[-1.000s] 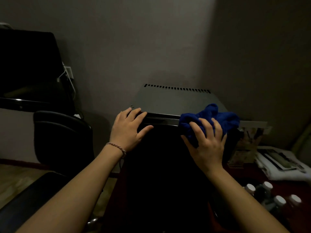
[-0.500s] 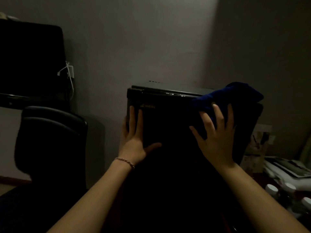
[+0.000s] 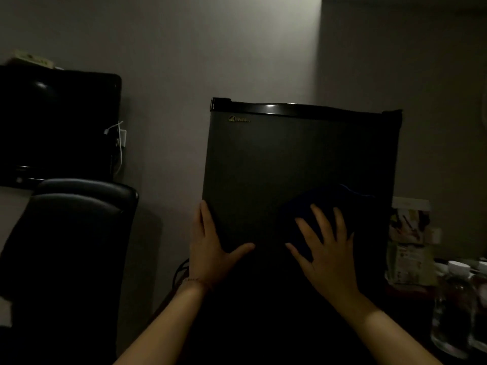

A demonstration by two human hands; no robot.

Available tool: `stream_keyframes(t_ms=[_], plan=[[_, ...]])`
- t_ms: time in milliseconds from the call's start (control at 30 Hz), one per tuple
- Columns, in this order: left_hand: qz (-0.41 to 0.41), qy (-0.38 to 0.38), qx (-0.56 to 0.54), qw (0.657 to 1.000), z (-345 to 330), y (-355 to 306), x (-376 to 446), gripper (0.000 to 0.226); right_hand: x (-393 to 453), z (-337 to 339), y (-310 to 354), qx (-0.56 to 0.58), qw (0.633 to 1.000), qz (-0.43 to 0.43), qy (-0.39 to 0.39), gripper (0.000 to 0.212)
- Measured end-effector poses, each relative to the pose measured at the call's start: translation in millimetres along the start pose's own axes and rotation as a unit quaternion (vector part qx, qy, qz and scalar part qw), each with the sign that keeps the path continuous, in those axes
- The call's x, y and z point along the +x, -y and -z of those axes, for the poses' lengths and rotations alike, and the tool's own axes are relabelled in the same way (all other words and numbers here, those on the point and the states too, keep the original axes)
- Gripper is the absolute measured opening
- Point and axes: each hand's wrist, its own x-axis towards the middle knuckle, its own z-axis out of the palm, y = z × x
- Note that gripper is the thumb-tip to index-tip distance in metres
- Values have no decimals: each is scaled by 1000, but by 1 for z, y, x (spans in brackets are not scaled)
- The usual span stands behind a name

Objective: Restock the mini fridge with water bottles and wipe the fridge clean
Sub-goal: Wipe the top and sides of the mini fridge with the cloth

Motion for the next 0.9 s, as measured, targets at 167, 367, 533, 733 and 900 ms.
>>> stream_keyframes(t_ms=[167, 367, 533, 733, 900], plan=[[-15, -18, 2, 1000, -6, 9, -3, 140, -13, -17, 13, -5, 1000, -8, -17, 60], [1, -9, 1, 1000, -9, 20, -11, 144, 2, -18, 24, -17, 999, 24, -40, 65], [16, -30, -21, 999, -12, 20, -16, 145, 58, -13, 65, -35, 984, 164, -64, 59], [24, -31, -32, 999, -11, 15, -22, 142, 127, -6, 106, -34, 969, 228, -88, 58], [50, -8, -38, 998, -6, 15, -18, 144, 177, 3, 117, -34, 964, 244, -96, 59]])
